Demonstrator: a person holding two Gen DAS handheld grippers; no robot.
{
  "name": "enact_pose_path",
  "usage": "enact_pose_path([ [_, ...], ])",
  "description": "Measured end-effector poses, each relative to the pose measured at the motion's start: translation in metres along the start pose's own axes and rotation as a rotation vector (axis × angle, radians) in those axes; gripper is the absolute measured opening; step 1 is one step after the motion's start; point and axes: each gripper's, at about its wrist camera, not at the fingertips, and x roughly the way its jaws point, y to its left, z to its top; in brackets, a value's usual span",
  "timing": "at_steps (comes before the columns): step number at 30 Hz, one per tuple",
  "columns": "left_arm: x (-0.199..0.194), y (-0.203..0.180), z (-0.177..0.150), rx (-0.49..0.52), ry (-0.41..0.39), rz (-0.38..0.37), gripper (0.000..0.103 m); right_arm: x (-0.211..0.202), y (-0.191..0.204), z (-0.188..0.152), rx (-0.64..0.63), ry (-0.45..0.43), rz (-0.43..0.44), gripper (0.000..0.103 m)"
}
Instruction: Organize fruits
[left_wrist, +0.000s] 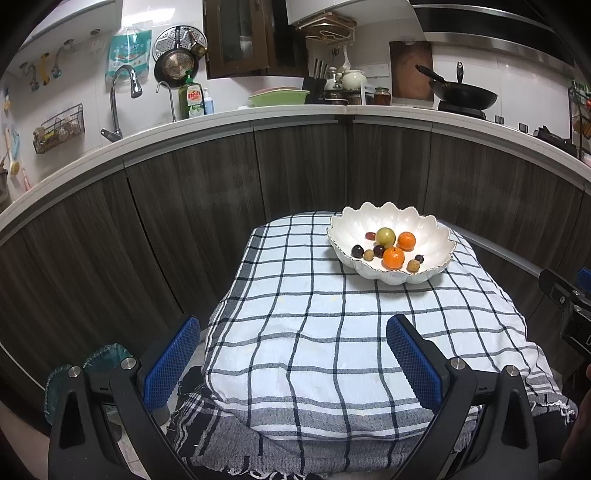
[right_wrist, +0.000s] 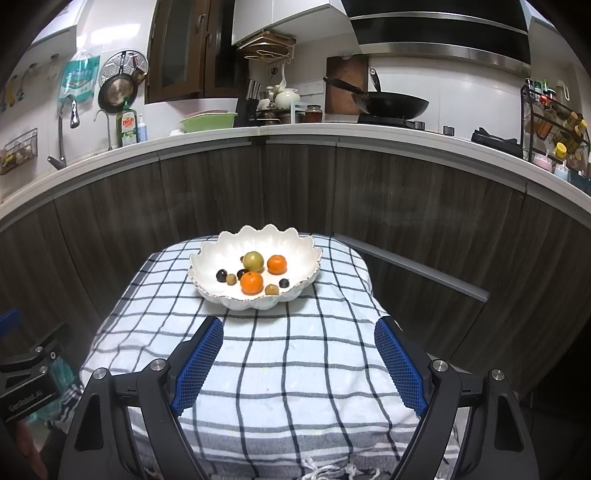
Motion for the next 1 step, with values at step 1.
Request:
enact_pose_path([
  [1,0.0014,-0.0003,-0.0003,0.002,0.006,0.0,0.103,0.0007,-0.0002,-0.0003,0.001,0.001,-0.001,0.085],
])
